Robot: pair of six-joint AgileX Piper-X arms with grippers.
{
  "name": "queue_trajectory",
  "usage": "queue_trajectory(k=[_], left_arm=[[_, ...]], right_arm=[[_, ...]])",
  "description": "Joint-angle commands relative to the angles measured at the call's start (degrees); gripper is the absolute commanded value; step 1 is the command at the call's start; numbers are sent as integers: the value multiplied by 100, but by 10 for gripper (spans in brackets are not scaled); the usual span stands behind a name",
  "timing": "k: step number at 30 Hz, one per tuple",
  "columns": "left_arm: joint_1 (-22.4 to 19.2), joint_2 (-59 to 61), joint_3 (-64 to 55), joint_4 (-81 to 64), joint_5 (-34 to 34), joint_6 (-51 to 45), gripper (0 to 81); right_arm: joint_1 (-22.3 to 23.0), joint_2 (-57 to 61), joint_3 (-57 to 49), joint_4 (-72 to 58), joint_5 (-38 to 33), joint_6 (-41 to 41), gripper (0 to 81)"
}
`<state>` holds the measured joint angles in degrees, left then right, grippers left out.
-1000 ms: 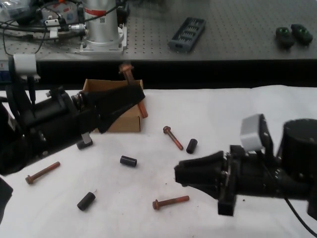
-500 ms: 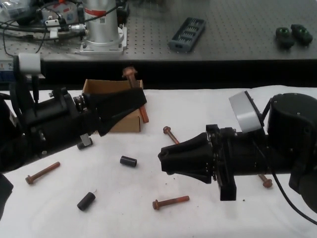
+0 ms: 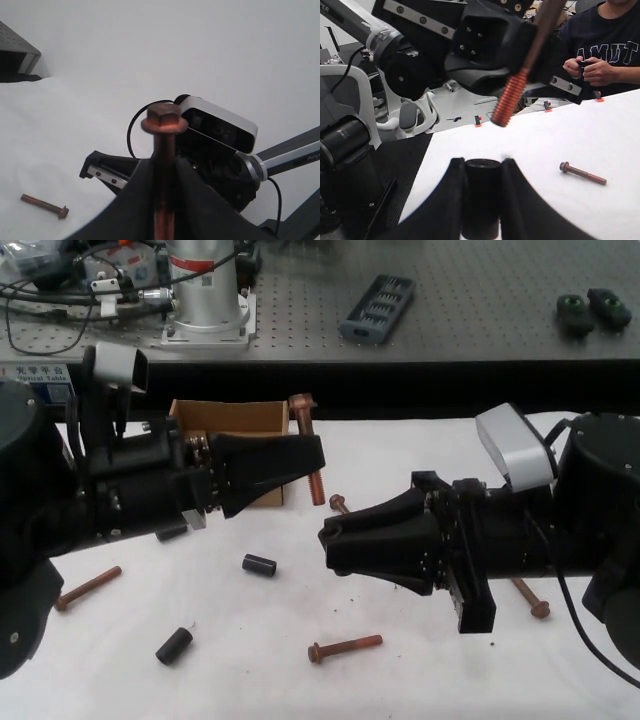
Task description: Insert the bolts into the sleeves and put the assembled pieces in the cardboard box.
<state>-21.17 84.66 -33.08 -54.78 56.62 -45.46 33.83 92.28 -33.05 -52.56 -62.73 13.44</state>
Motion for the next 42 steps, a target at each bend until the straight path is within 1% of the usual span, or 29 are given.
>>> queue_trajectory(k=[1, 5, 9, 15, 18, 22, 27, 32, 42], left_arm=[[-1, 1, -91, -284, 60, -46, 6], [-1, 1, -91, -452, 60, -46, 6], [-56, 1, -77, -450, 67, -23, 6], [-206, 1, -77, -450, 37, 478, 6], [-257, 1, -77, -450, -164, 661, 6], [-256, 1, -77, -450, -343, 730, 6], [-256, 1, -77, -418, -371, 840, 6], [-256, 1, -77, -203, -363, 963, 6], [-256, 1, -77, -187, -322, 981, 6]], right_arm=[[-54, 29, -51, -103, 33, 31, 43], [-68, 26, -51, -103, 272, 31, 43], [-68, 32, -144, -103, 287, 179, 43], [-68, 76, -224, -103, 287, 252, 43], [-47, 75, -224, -103, 259, 356, 43], [-33, 75, -224, -145, 145, 369, 43], [-33, 75, -224, -242, 127, 518, 43], [-33, 75, -224, -718, 127, 760, 43], [-33, 75, -253, -738, 178, 885, 43]])
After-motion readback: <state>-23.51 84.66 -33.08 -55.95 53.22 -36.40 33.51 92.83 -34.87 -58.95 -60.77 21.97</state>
